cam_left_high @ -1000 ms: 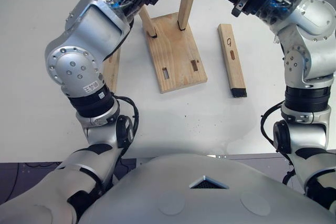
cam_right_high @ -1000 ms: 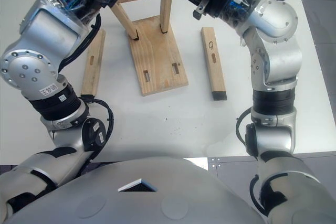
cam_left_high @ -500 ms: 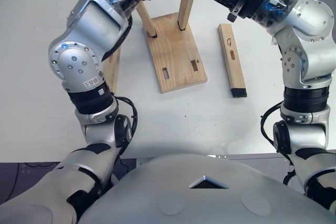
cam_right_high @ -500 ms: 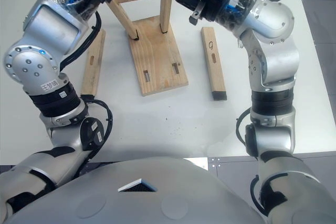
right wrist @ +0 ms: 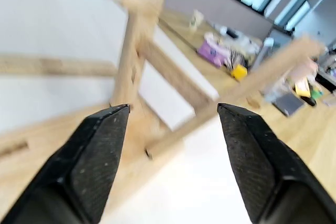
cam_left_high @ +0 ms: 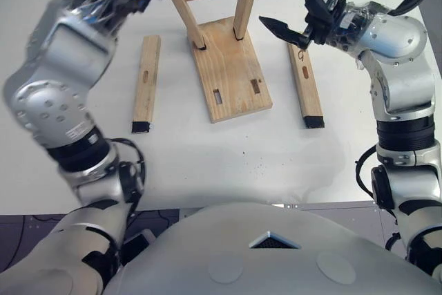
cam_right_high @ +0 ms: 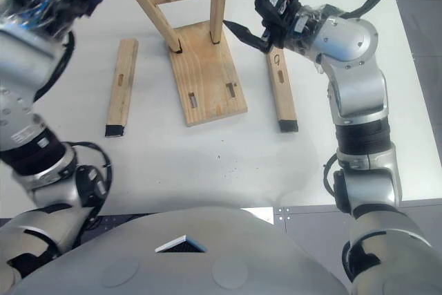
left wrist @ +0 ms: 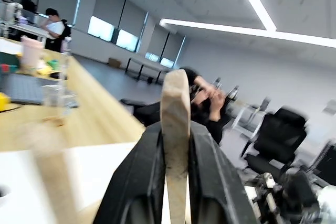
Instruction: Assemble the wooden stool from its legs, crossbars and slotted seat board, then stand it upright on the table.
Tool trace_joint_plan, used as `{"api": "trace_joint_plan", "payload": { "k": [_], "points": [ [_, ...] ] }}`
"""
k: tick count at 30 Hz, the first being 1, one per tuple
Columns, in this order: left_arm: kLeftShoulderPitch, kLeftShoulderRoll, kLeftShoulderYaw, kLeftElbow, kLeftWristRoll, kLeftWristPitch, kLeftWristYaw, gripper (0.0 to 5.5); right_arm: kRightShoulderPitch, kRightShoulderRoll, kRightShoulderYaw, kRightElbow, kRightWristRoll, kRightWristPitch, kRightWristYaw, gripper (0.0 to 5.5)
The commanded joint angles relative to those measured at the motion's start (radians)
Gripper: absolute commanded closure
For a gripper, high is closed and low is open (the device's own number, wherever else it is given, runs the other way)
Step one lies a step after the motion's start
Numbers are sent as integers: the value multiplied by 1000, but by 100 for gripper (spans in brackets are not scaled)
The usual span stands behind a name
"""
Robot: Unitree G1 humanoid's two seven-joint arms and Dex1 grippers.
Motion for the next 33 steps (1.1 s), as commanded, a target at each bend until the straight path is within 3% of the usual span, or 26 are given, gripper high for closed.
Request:
{"api": "trace_joint_plan", "payload": {
  "k": [1,3,8,15,26,33],
  "points": [
    [141,139,99,29,26,3,-90,513,46,-11,9,54,-67,-23,-46,299],
    [234,147,103,87,71,-36,-145,513,35,10,2,117,-102,-17,-106,330],
    [378,113,-58,228,317,-242,-248,513,14,40,-20,208,-133,-16,-206,436],
    [385,85,51,332,291,-360,-339,513,26,60,-39,222,-125,-14,-234,547],
    [382,45,66,473,322,-453,-397,513,24,66,-37,245,-118,-21,-228,550],
    [447,32,-43,501,486,-560,-392,513,26,55,-45,244,-123,-25,-232,550]
  ]
}}
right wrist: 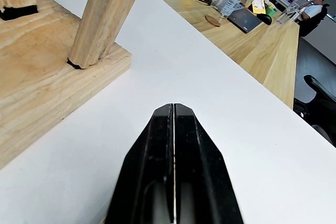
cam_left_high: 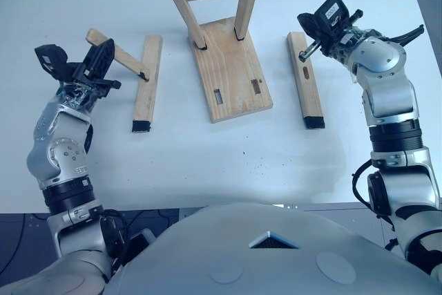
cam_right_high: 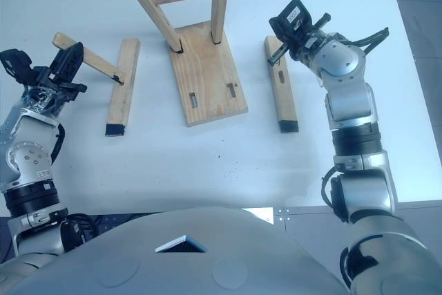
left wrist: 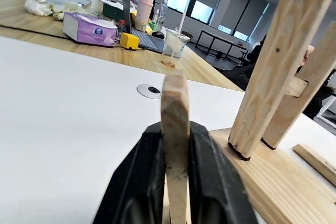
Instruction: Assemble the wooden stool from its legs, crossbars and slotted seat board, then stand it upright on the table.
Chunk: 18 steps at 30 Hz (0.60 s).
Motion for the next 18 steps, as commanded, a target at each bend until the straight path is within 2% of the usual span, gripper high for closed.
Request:
{"api": "trace_joint_plan", "payload": {
  "k": [1,7,11,15,18],
  "points": [
    [64,-15,-87,26,135,-48,28,513,-1,6,-14,0,-1,-5,-5,550],
    [109,-80,-131,-15,249,-102,189,513,21,11,-6,-20,-12,-1,-25,550],
    [115,-105,-125,-104,214,-63,234,513,39,8,-11,-35,-10,8,-30,550],
    [87,-67,-140,-99,216,2,228,513,47,15,-7,-41,-13,13,-36,550],
    [49,0,-227,-77,321,73,242,513,46,20,2,-38,-17,11,-39,550]
  ]
}}
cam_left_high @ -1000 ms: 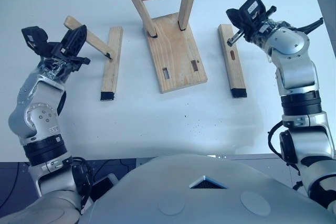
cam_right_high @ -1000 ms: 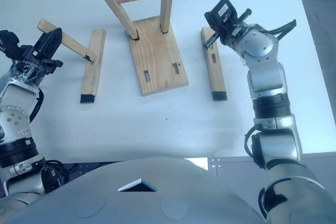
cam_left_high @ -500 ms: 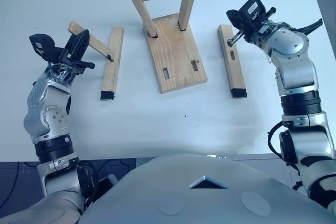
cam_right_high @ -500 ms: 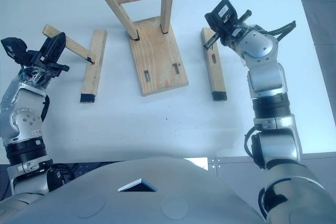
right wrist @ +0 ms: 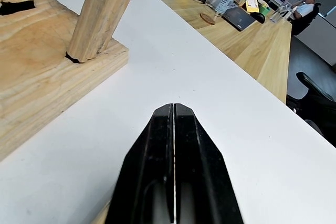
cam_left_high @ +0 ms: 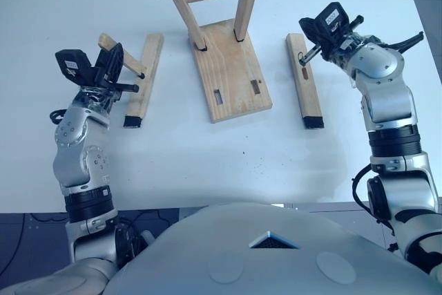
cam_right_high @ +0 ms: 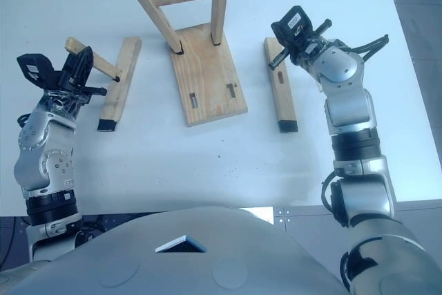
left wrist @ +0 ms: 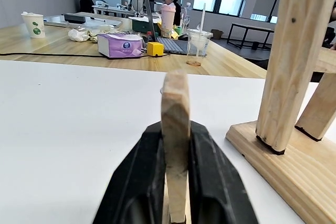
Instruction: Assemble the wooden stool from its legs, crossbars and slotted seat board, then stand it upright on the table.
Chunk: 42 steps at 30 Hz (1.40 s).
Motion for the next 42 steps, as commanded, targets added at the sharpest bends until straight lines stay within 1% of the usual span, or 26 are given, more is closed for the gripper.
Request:
{"api": "trace_joint_plan", "payload": {
  "k": [1,4,7,11,12,16,17,18,20,21,24,26,27,29,30,34,42],
  "points": [
    [-14,61,-109,56,120,133,16,513,3,21,6,-8,-9,8,-7,550],
    [10,47,-139,96,153,100,11,513,3,26,10,-2,-7,4,-11,550],
    [44,25,-136,138,151,74,4,513,15,20,5,-3,-4,1,-10,550],
    [20,36,-135,152,148,63,-11,513,10,22,7,4,-6,2,-11,550],
    [7,34,-123,147,140,62,-7,477,7,24,7,7,-6,1,-11,550],
    [-43,41,-81,118,111,81,-11,420,10,27,9,9,-6,-1,-15,550],
    [-57,56,-77,100,107,104,-18,415,11,27,8,9,-6,-1,-15,550],
    [-68,73,-76,80,108,132,-24,398,10,29,6,9,-8,0,-14,550],
    [-90,126,-76,14,102,231,-40,370,9,32,5,10,-11,-1,-12,550],
    [-98,159,-80,-22,95,305,-50,360,9,33,5,11,-12,-2,-11,550],
    [-110,262,-90,-110,63,535,-89,308,17,35,6,5,-14,0,-11,550],
    [-106,298,-89,-135,53,631,-102,281,20,34,4,4,-15,0,-10,550],
    [-105,304,-89,-133,54,656,-101,259,20,34,3,5,-15,0,-10,550],
    [-100,293,-92,-125,53,684,-96,256,18,34,0,7,-16,0,-11,550],
    [-91,280,-95,-124,47,689,-99,234,14,35,1,12,-16,-2,-11,550],
    [-70,252,-112,-104,58,696,-91,178,5,40,-3,17,-11,-3,-10,550],
    [-36,252,-119,-22,109,625,-95,178,9,36,0,24,-14,-6,-5,550]
  ]
}}
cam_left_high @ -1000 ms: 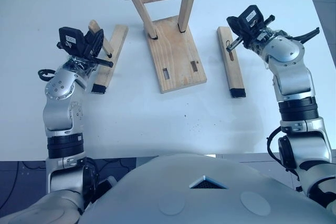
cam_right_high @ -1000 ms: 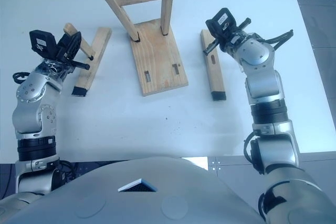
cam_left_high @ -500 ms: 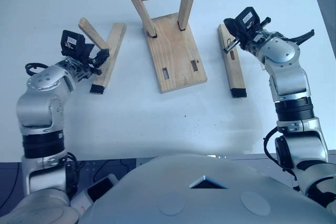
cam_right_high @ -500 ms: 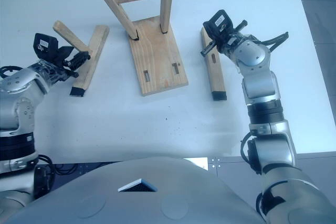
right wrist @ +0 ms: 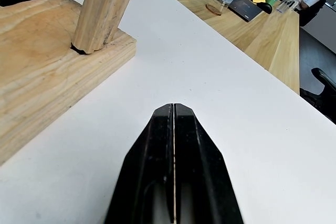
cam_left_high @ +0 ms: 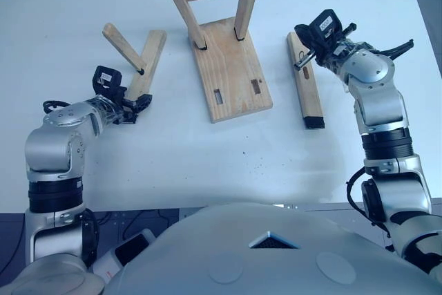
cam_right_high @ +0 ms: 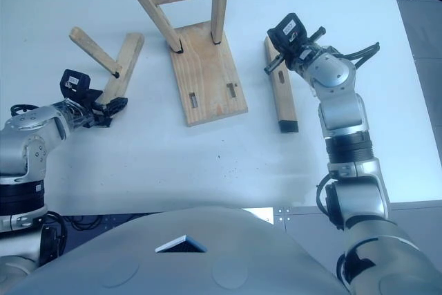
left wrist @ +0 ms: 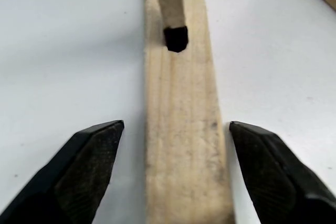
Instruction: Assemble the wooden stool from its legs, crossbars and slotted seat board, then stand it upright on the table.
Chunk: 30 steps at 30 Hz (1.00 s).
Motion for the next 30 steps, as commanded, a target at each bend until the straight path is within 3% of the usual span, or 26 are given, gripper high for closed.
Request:
{"api": "trace_joint_plan", "payload": {
  "k": [1,9,13,22,30],
  "points": [
    [24,1,1,30,11,-1,-7,197,-7,0,-2,7,-4,-4,7,550],
    [40,-36,40,-4,-16,30,11,309,-51,18,-74,26,85,75,29,550],
    [-14,-71,131,-12,-40,1,50,351,-94,31,-127,47,162,139,42,550],
    [-257,-146,335,-75,-224,-71,83,351,-318,24,-291,128,374,272,105,394],
    [-514,-140,399,-208,-683,106,97,351,-591,12,-467,80,824,622,315,269]
  ]
}}
